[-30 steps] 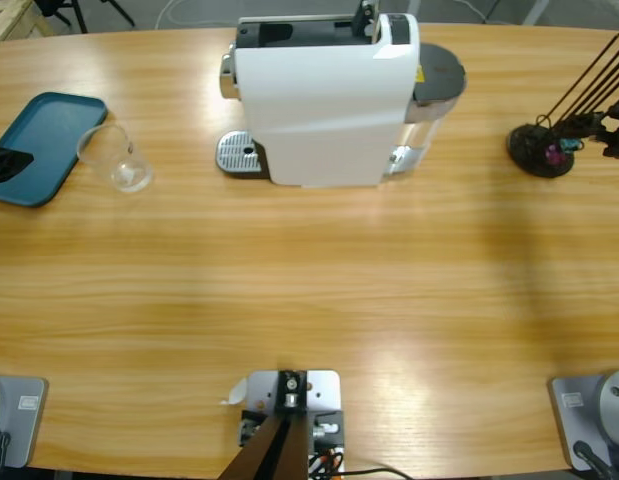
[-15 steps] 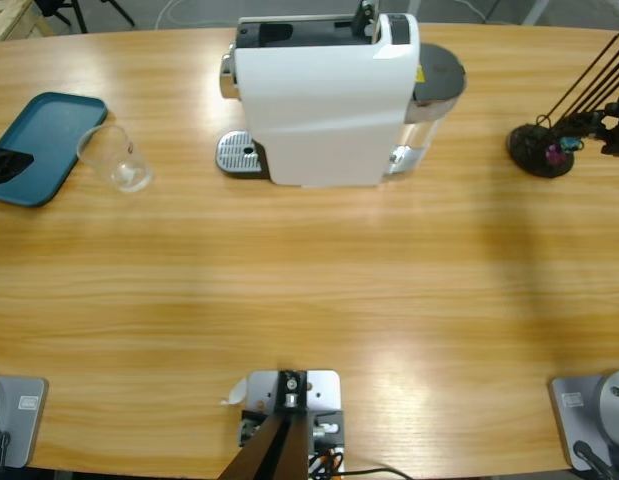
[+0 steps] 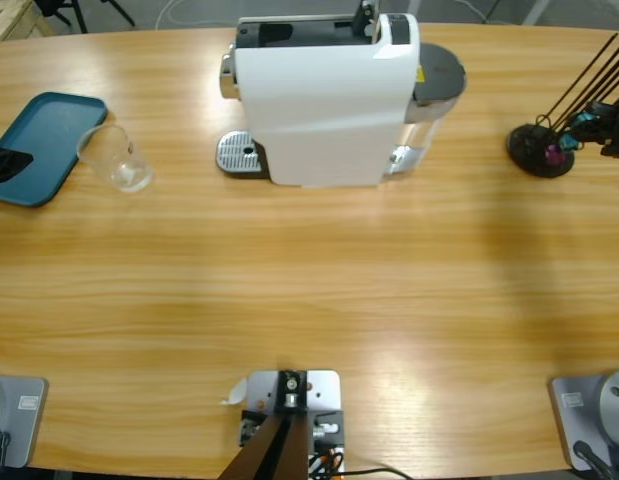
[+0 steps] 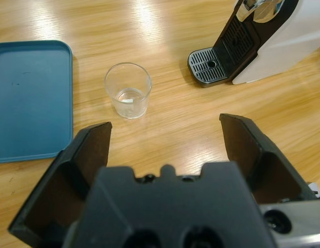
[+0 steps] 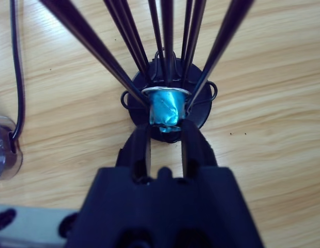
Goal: Pour coffee
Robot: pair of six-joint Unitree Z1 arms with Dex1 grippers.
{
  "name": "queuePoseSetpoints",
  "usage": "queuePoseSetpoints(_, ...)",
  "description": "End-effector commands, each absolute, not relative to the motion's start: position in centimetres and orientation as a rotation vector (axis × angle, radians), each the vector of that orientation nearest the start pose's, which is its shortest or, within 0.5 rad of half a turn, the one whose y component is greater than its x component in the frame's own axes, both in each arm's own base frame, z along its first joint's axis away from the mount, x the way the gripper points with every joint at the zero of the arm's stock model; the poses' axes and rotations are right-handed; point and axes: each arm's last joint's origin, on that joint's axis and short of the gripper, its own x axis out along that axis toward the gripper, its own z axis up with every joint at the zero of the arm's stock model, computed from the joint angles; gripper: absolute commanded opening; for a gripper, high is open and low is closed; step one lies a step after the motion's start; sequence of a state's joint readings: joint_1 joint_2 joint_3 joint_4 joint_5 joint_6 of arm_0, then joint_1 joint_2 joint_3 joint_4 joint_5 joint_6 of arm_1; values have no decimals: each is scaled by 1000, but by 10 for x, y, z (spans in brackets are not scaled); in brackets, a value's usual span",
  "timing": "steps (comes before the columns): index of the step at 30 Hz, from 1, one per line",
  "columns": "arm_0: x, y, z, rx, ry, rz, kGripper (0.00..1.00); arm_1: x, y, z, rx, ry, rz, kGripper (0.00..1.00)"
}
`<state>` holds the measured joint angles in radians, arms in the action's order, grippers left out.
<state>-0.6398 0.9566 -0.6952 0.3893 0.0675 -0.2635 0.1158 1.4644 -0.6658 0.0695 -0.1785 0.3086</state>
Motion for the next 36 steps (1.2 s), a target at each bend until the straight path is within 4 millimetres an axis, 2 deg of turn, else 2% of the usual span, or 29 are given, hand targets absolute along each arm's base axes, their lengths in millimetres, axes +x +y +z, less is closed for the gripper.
queuePoseSetpoints(1, 95, -67, 305, -8, 697, -453, 899, 236, 14, 235, 161, 872, -236, 80)
queuePoseSetpoints(3, 95, -67, 305, -8, 698, -453, 899, 236, 14, 235, 160, 872, -239, 0)
queuePoseSetpoints(8, 95, -67, 306, -10, 698, -454, 899, 233, 13, 238, 159, 864, -245, 0)
queuePoseSetpoints(16, 95, -67, 305, -11, 696, -455, 899, 213, 11, 262, 158, 809, -244, 0)
queuePoseSetpoints(22, 94, -66, 305, -12, 693, -455, 899, 204, 11, 270, 161, 808, -227, 6)
queuePoseSetpoints(23, 94, -66, 305, -12, 693, -455, 899, 204, 12, 269, 167, 815, -212, 209)
queuePoseSetpoints(24, 94, -66, 306, -13, 691, -456, 899, 204, 13, 269, 169, 821, -199, 453)
queuePoseSetpoints(25, 94, -66, 306, -13, 691, -456, 899, 205, 14, 267, 170, 829, -194, 628)
queuePoseSetpoints(26, 94, -66, 306, -13, 691, -456, 899, 207, 14, 266, 168, 836, -194, 718)
queuePoseSetpoints(27, 94, -66, 306, -13, 690, -456, 899, 209, 14, 264, 166, 846, -196, 771)
queuePoseSetpoints(29, 93, -66, 306, -14, 688, -456, 899, 213, 14, 259, 161, 863, -199, 792)
queuePoseSetpoints(36, 93, -66, 305, -13, 690, -456, 899, 223, 15, 252, 156, 868, -206, 793)
